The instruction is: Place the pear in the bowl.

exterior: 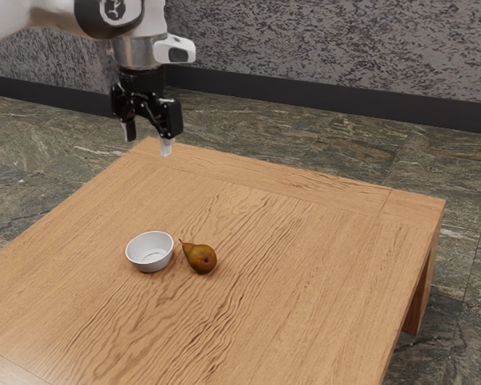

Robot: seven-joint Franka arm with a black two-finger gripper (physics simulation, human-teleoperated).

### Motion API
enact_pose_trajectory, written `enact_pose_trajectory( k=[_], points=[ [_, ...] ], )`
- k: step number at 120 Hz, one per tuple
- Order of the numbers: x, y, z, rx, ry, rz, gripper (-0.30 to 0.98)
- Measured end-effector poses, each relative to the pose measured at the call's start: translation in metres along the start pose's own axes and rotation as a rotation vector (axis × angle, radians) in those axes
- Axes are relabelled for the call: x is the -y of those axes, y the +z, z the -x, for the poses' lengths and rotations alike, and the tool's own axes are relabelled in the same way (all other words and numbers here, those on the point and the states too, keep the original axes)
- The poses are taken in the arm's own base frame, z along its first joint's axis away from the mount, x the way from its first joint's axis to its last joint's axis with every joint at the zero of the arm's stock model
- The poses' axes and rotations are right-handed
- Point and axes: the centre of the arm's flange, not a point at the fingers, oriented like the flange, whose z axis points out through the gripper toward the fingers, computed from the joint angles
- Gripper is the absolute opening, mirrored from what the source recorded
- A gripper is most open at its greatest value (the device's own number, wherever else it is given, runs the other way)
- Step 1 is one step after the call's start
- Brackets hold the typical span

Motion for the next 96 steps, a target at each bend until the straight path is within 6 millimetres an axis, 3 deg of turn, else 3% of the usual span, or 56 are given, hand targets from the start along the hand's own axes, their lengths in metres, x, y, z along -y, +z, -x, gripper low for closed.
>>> enact_pose_trajectory(
  k=[13, 21, 36, 47, 63, 96],
  points=[
    [0.004, 0.012, 0.000, -0.037, -0.008, 0.014, 0.69],
    [0.005, 0.031, -0.009, -0.037, -0.022, 0.048, 0.69],
    [0.018, 0.096, -0.059, 0.020, -0.078, 0.043, 0.69],
    [0.012, 0.148, -0.098, 0.061, -0.102, 0.039, 0.69],
    [-0.002, 0.208, -0.127, 0.111, -0.139, 0.063, 0.69],
    [0.001, 0.235, -0.131, 0.137, -0.400, 0.140, 0.69]
  ],
)
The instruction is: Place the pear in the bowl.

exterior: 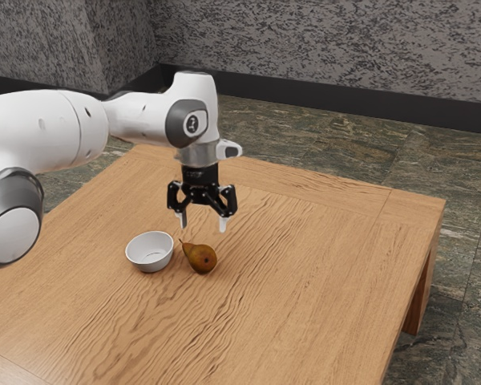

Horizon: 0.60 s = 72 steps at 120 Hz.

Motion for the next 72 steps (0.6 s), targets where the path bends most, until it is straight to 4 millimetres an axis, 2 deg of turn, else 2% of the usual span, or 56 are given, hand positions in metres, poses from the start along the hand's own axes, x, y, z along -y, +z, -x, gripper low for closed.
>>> enact_pose_trajectory(
  k=[23, 35, 61, 72],
  points=[
    [0.029, 0.034, -0.013, 0.014, -0.223, 0.117, 0.69],
    [0.034, 0.048, -0.018, 0.021, -0.318, 0.185, 0.69],
    [0.046, 0.062, -0.025, 0.036, -0.483, 0.244, 0.69],
    [0.052, 0.061, -0.027, 0.020, -0.515, 0.204, 0.69]
  ],
)
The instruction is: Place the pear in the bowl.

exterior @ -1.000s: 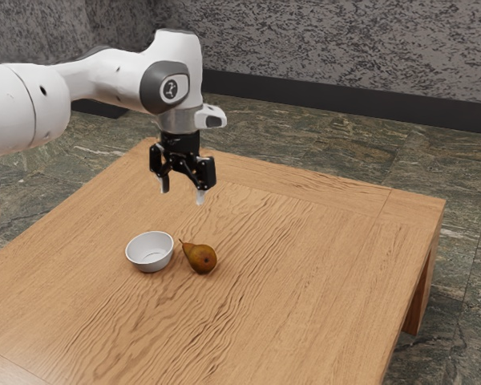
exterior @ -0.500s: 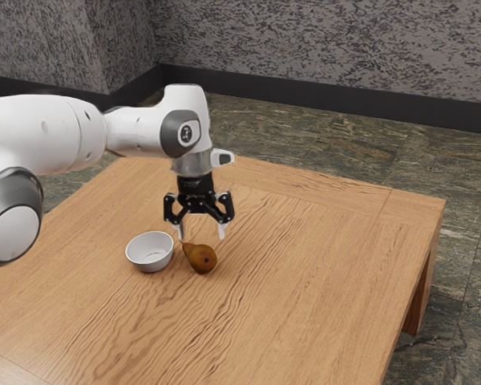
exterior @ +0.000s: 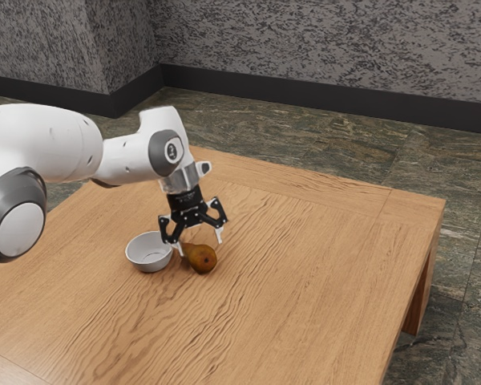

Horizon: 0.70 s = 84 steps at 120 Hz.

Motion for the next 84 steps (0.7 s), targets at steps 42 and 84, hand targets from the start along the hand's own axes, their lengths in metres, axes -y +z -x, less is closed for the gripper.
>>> enact_pose_trajectory(
  k=[42, 84],
  points=[
    [-0.008, 0.005, -0.011, -0.086, -0.140, -0.035, 0.69],
    [-0.003, 0.015, -0.011, -0.068, -0.283, -0.020, 0.69]
  ],
)
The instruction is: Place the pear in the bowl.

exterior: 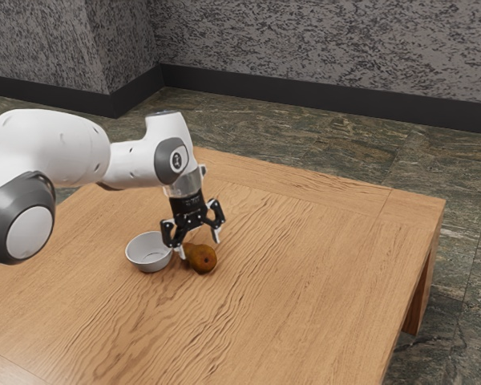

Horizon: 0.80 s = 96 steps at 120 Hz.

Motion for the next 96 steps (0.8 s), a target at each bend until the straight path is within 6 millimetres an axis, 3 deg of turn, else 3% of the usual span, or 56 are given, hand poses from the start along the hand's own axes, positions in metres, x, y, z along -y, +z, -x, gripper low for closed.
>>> enact_pose_trajectory(
  k=[80, 96],
  points=[
    [-0.005, 0.032, -0.002, -0.009, -0.098, -0.022, 0.69],
    [-0.005, 0.033, -0.003, -0.013, -0.109, -0.017, 0.59]
  ],
)
